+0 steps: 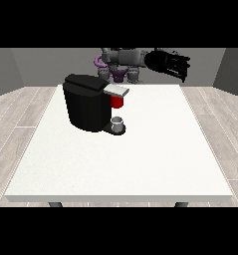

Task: Insert the coffee pod into the coffee machine and close the lid

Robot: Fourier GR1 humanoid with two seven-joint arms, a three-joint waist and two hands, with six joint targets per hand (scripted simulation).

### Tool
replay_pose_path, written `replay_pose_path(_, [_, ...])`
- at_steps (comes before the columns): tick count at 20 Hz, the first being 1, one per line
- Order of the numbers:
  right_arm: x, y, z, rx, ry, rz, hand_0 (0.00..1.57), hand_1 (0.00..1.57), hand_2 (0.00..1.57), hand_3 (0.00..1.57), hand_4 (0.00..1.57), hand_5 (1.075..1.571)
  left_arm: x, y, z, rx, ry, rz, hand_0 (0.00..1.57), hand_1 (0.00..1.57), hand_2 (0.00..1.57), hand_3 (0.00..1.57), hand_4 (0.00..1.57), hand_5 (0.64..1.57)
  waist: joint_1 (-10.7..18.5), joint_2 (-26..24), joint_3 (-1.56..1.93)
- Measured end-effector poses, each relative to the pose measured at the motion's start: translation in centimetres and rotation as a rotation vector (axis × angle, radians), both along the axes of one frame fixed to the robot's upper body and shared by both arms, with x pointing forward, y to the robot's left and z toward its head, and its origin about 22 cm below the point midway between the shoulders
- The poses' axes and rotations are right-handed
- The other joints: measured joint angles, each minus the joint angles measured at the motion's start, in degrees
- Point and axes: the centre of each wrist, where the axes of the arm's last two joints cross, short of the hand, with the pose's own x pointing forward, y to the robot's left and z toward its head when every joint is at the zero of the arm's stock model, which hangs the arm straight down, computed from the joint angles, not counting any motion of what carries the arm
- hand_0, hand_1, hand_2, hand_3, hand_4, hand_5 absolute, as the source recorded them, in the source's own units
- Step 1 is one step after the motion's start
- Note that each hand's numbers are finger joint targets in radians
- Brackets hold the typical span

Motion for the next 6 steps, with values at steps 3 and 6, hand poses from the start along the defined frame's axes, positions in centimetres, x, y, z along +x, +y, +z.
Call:
replay_pose_path(3, [-0.4,2.1,-2.7,-0.003,0.003,0.08,0.0,0.0,0.0,0.0,0.18,1.571,-0.8,0.6,-2.0,-0.014,0.05,0.042,0.0,0.0,0.0,0.0,0.27,1.571,-2.7,-2.7,-0.01])
replay_pose_path(6, [-1.2,4.4,-5.2,0.011,0.015,0.163,0.0,0.0,0.0,0.0,0.26,1.571,-1.0,2.3,-3.5,-0.031,0.09,0.101,0.0,0.0,0.0,0.0,0.27,1.571,-6.2,-5.2,-0.02])
